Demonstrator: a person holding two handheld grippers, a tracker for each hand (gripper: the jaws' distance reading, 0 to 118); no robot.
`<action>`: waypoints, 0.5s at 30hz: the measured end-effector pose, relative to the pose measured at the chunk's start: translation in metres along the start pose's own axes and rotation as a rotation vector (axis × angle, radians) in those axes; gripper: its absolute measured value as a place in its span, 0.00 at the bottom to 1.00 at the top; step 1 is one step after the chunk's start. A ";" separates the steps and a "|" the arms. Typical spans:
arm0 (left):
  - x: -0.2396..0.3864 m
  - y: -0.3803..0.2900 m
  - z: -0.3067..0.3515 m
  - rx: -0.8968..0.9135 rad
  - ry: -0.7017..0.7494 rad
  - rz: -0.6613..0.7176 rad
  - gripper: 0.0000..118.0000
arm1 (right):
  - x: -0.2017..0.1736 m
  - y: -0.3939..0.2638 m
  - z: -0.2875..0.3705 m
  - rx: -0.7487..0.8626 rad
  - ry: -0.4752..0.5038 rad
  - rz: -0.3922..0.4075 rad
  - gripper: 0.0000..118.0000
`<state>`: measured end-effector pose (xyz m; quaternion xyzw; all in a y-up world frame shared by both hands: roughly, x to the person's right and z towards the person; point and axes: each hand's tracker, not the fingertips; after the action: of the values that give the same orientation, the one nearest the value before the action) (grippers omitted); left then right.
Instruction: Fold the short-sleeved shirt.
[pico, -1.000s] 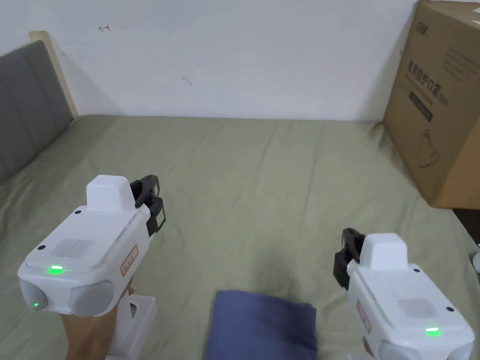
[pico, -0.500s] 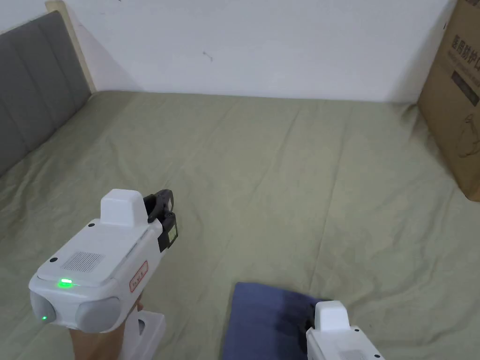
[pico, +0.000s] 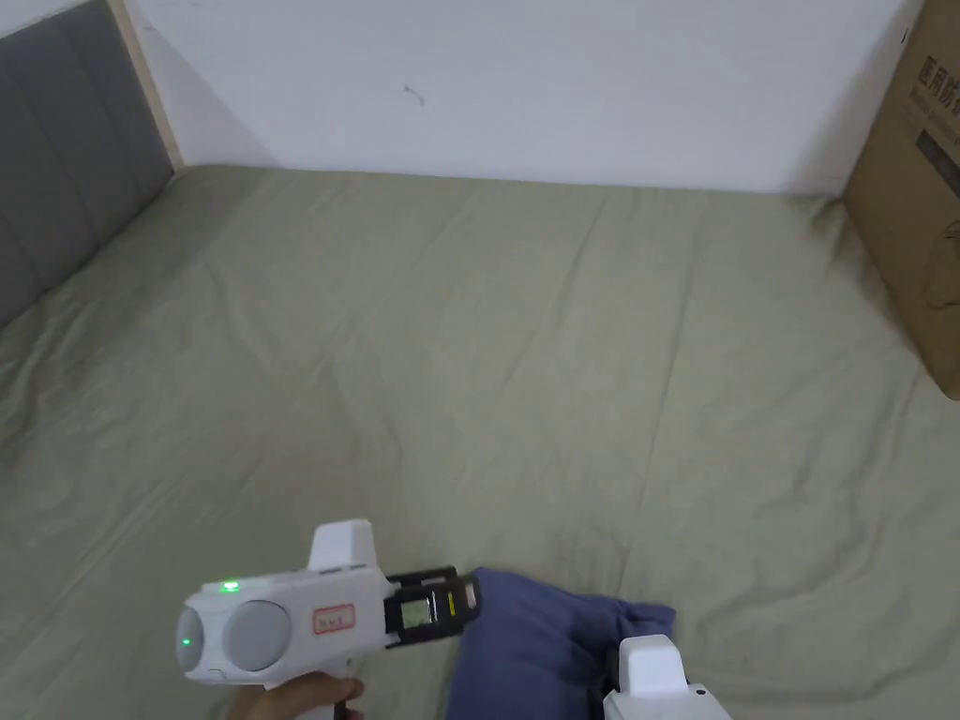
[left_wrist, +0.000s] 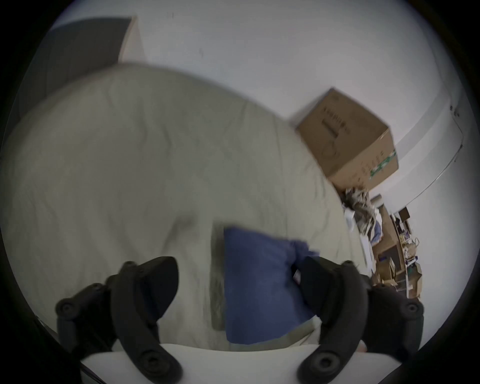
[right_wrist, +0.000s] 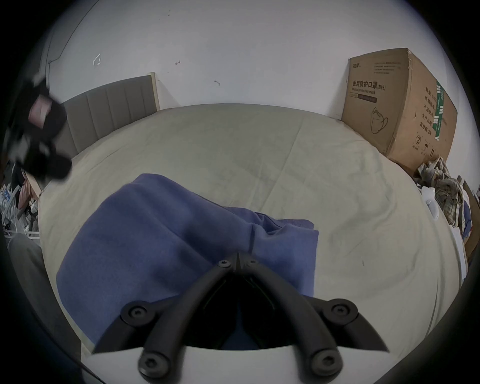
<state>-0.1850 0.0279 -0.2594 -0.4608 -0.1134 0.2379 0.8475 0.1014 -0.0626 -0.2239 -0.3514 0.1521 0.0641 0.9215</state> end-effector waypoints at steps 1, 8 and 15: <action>-0.002 -0.005 -0.011 -0.021 0.002 0.009 0.88 | 0.001 0.000 0.001 -0.001 0.004 -0.002 0.00; -0.004 -0.019 -0.064 -0.156 -0.011 -0.061 0.80 | 0.003 0.002 0.002 -0.010 0.010 -0.026 0.00; 0.011 -0.018 -0.067 -0.184 -0.042 -0.096 0.24 | 0.010 0.007 0.005 -0.027 0.029 -0.039 0.00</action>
<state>-0.1428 -0.0235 -0.2809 -0.5256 -0.1746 0.1952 0.8094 0.1101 -0.0542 -0.2281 -0.3677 0.1575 0.0431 0.9155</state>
